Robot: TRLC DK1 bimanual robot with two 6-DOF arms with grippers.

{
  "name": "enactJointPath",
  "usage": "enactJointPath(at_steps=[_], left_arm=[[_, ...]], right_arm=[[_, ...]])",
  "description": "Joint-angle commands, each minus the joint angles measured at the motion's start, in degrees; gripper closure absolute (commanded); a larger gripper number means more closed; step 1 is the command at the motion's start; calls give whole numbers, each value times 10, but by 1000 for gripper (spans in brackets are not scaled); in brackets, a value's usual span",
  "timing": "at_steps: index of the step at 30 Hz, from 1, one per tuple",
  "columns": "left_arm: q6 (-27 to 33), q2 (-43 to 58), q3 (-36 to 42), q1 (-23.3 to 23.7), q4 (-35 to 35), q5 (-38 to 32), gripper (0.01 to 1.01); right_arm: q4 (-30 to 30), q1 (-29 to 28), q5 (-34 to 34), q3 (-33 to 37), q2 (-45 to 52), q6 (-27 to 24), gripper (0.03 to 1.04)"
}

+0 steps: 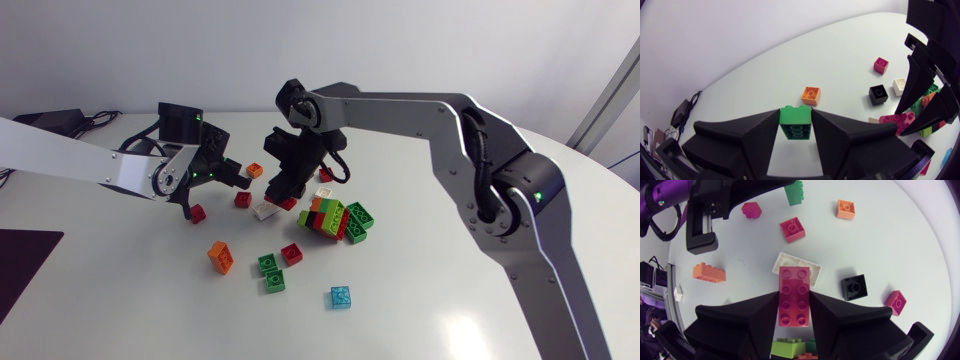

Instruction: Disassemble duplo

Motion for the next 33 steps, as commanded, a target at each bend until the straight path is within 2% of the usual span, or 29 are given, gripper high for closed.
enactJointPath(at_steps=[1,7,9,15,21,23,30,33], left_arm=[[16,14,16,-5,-4,-6,497],[18,14,17,-6,-6,-6,457],[18,13,18,-6,-10,-6,433],[18,10,18,-6,-13,-6,405],[18,6,17,-6,-14,-6,405],[18,5,16,-6,-14,-6,405],[18,1,17,-9,-18,-6,405],[18,0,17,-11,-19,-6,405]], right_arm=[[-16,2,2,11,22,-15,667],[-23,8,2,11,22,-32,590],[-28,8,2,11,20,-40,518],[-32,10,11,-13,-16,-60,193],[-1,22,29,-53,-47,-82,70],[12,27,54,-89,-88,-109,70],[12,40,191,-295,-284,-278,70],[28,34,210,-355,-333,-325,70]])
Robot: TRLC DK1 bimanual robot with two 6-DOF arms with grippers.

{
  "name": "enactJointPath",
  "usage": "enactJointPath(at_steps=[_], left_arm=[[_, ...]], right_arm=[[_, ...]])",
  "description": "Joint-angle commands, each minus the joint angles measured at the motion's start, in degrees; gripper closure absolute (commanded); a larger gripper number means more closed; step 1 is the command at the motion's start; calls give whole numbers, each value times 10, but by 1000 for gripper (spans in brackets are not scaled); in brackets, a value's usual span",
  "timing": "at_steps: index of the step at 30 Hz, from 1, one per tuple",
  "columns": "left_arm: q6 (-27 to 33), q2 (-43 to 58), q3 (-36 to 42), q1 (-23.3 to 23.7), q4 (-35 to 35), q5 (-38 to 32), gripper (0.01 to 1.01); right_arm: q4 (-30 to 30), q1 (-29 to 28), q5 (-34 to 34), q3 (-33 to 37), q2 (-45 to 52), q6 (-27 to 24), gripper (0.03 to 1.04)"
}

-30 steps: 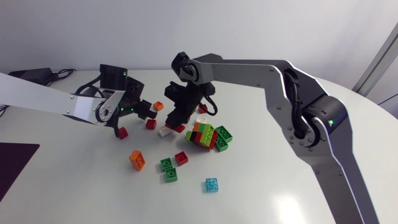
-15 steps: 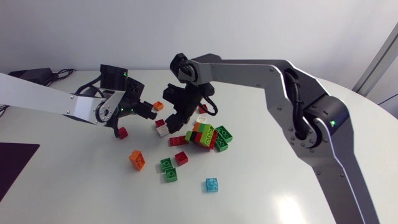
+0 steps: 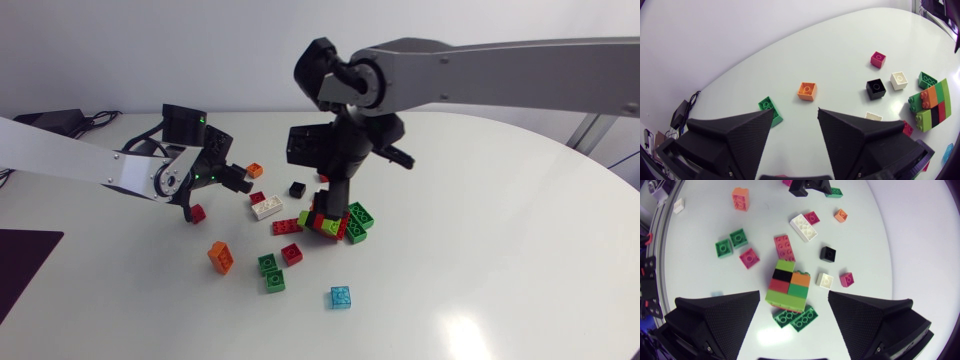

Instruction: Disassemble duplo

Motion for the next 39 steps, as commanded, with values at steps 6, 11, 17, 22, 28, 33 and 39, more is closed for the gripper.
enactJointPath(at_steps=[6,11,17,22,28,33,39], left_arm=[[11,-8,15,-7,-6,-6,405],[10,-8,15,-6,-7,-6,405],[10,-9,16,-4,-9,-6,405],[11,-11,14,-2,-9,-6,405],[11,-13,13,-2,-10,-6,405],[10,-12,13,-2,-10,-6,405],[10,-10,13,-3,-10,-6,405]], right_arm=[[47,-14,50,-85,4,-76,70],[105,-14,64,-79,44,-65,69],[46,-14,60,-22,93,0,69],[-12,-17,10,28,110,69,67],[-18,-28,-7,40,122,117,67],[-9,-33,-8,33,134,128,67],[-8,-27,-7,32,144,128,67]])
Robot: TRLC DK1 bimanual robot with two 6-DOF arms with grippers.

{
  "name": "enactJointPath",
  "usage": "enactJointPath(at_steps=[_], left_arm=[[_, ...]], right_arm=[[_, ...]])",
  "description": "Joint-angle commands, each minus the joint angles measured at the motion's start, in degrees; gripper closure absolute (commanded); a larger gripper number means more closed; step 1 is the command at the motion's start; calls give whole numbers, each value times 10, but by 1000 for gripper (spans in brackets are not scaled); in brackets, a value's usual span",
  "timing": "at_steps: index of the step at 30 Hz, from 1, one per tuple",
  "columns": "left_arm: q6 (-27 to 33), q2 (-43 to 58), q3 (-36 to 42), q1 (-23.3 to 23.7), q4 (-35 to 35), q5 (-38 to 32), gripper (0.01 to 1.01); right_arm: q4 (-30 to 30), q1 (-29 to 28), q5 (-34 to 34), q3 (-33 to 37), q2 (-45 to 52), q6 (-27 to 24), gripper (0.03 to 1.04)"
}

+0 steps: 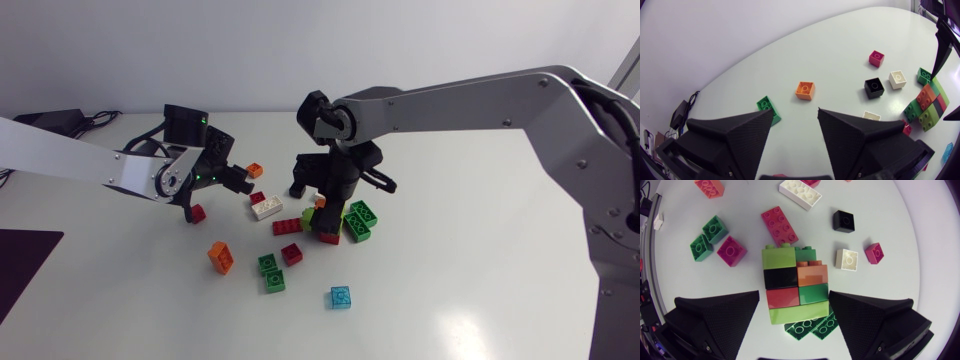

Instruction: Disassemble duplo

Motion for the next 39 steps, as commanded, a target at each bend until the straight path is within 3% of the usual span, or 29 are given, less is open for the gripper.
enactJointPath(at_steps=[1,19,24,31,35,39], left_arm=[[10,-10,13,0,-6,-6,405],[12,-11,13,1,-9,-6,405],[12,-11,14,2,-9,-6,405],[12,-12,14,2,-10,-6,405],[12,-12,14,2,-11,-6,405],[12,-13,14,2,-12,-6,405]], right_arm=[[-4,2,1,-3,18,12,67],[-1,-23,-8,8,66,-28,70],[4,-24,-11,8,65,-28,162],[17,-25,-15,6,56,-25,166],[21,-26,-18,6,56,-24,338],[17,-27,-28,11,58,-21,598]])
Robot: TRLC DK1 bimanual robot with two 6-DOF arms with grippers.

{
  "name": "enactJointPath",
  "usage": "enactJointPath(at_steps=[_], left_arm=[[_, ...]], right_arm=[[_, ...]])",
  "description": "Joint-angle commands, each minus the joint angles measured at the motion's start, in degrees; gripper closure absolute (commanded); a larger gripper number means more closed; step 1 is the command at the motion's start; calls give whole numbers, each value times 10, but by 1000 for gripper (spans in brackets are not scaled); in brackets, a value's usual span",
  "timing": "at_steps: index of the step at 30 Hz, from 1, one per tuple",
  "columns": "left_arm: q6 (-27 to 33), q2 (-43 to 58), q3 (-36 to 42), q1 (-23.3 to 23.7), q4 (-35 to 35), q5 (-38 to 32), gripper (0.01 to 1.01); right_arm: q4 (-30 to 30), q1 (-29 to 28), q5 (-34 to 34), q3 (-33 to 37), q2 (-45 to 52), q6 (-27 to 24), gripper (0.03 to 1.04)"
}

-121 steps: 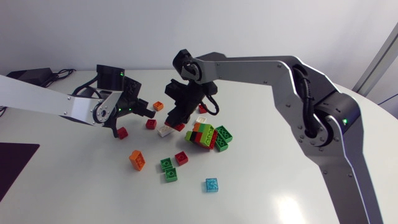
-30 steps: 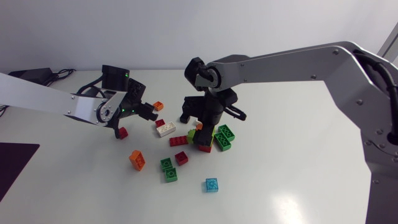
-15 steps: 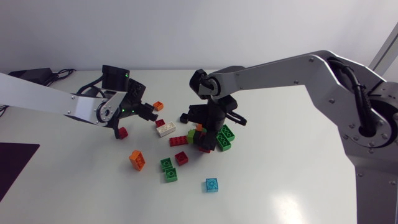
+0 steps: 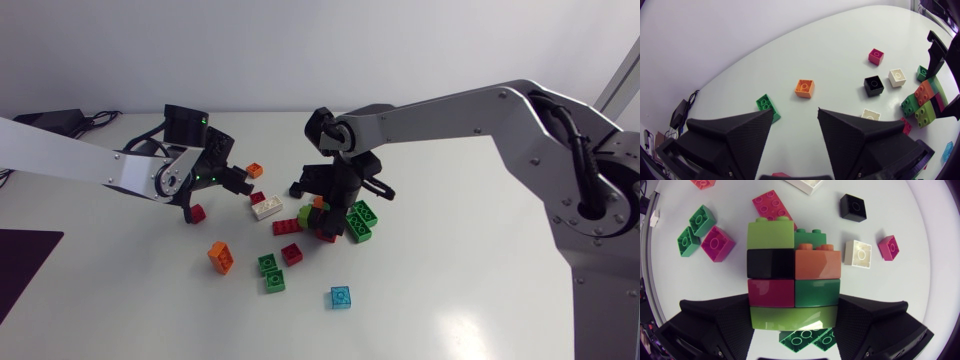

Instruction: Disassemble duplo

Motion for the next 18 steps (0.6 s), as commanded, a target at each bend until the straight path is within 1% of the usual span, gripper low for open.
enactJointPath(at_steps=[1,3,7,11,15,18], left_arm=[[12,-12,14,1,-4,-6,405],[12,-12,14,1,-4,-6,405],[12,-12,14,0,-4,-6,405],[12,-20,10,-2,-3,6,405],[8,-46,-6,-2,3,68,403],[11,-86,-45,-3,50,147,375]], right_arm=[[-5,-4,-5,11,10,-1,628],[-19,-6,-13,19,15,0,628],[-22,-10,-24,31,16,7,628],[-6,-17,-86,25,-20,11,628],[41,-19,-116,-7,-67,11,628],[63,-23,-130,-21,-89,10,628]])
